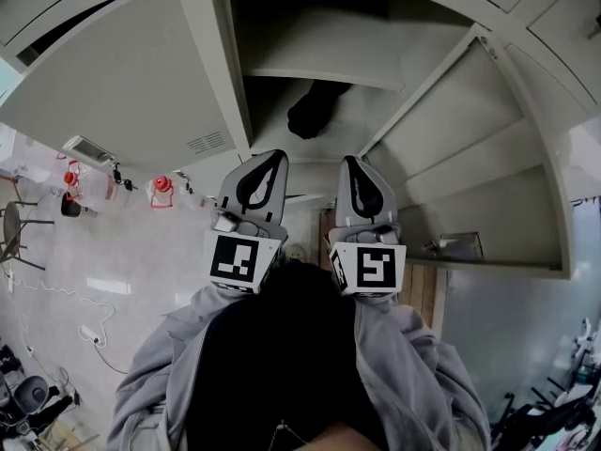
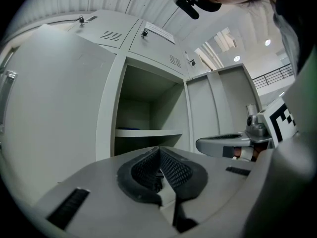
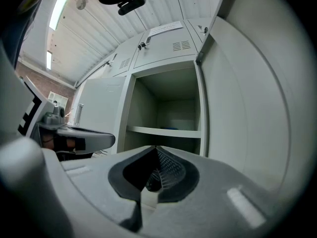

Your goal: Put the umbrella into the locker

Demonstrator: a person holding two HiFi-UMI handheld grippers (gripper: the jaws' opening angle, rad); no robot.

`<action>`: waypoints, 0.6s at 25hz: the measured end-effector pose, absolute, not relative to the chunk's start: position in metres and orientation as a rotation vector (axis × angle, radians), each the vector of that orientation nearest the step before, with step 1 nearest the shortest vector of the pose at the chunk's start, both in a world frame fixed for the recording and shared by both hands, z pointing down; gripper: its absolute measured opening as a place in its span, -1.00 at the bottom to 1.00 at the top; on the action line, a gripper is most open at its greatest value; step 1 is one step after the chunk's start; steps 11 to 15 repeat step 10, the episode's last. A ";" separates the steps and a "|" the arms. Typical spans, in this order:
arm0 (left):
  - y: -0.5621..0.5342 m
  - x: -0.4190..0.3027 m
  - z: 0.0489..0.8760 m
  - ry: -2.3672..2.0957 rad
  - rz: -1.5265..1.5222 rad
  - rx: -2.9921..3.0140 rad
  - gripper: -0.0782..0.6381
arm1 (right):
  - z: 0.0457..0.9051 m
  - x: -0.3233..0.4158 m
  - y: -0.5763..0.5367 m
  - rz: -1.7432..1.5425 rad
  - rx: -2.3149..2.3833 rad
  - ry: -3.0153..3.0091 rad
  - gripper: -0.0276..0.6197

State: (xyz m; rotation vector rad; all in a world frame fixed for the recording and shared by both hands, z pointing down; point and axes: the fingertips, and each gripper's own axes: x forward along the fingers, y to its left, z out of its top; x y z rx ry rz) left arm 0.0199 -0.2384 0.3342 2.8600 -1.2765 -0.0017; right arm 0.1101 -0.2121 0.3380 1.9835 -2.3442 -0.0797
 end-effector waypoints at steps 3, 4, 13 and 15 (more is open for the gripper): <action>-0.241 0.023 0.333 -1.272 -0.005 2.867 -0.76 | 0.340 0.112 -0.216 -0.071 1.985 -2.344 -0.91; -0.243 0.023 0.333 -1.272 -0.008 2.869 -0.76 | 0.339 0.113 -0.217 -0.073 1.986 -2.346 -0.91; -0.249 0.031 0.334 -1.249 -0.007 2.884 -0.76 | 0.341 0.117 -0.227 -0.076 1.974 -2.348 -0.91; -0.249 0.031 0.334 -1.249 -0.007 2.884 -0.76 | 0.341 0.117 -0.227 -0.076 1.974 -2.348 -0.91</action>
